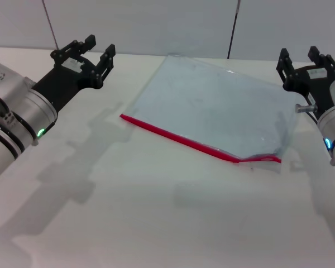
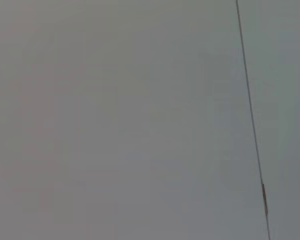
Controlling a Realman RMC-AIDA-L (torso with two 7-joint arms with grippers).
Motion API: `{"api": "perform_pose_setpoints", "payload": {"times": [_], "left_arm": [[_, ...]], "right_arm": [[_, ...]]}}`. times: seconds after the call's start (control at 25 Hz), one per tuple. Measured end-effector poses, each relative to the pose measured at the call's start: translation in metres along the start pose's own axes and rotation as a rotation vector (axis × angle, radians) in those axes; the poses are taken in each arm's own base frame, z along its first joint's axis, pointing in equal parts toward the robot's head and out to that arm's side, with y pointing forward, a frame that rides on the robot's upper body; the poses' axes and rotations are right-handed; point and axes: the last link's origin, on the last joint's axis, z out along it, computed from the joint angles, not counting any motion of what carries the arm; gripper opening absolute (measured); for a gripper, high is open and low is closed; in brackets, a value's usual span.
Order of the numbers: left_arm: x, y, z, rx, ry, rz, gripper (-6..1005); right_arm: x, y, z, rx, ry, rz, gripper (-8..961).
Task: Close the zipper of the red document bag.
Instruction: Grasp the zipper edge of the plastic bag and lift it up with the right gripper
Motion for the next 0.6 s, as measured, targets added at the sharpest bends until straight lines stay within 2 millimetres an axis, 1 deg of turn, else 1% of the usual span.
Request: {"api": "perform_pose_setpoints", "payload": {"times": [0.16, 0.32, 0.6], "left_arm": [[-0.0041, 0.0005, 0.0021, 0.005, -0.031, 0.006, 466], [-0.0033, 0.0029, 0.0060, -0.009, -0.036, 0.008, 466], [-0.0029, 0.0017, 0.0061, -0.010, -0.037, 0.015, 466]], "right_arm": [[0.0019, -0.0002, -0.0002, 0.001, 0.007, 0.001, 608], [0.0035, -0.0033, -0.0017, 0.008, 0.010, 0.015, 608], [0.0025, -0.0042, -0.0010, 0.010, 0.007, 0.019, 607]]}}
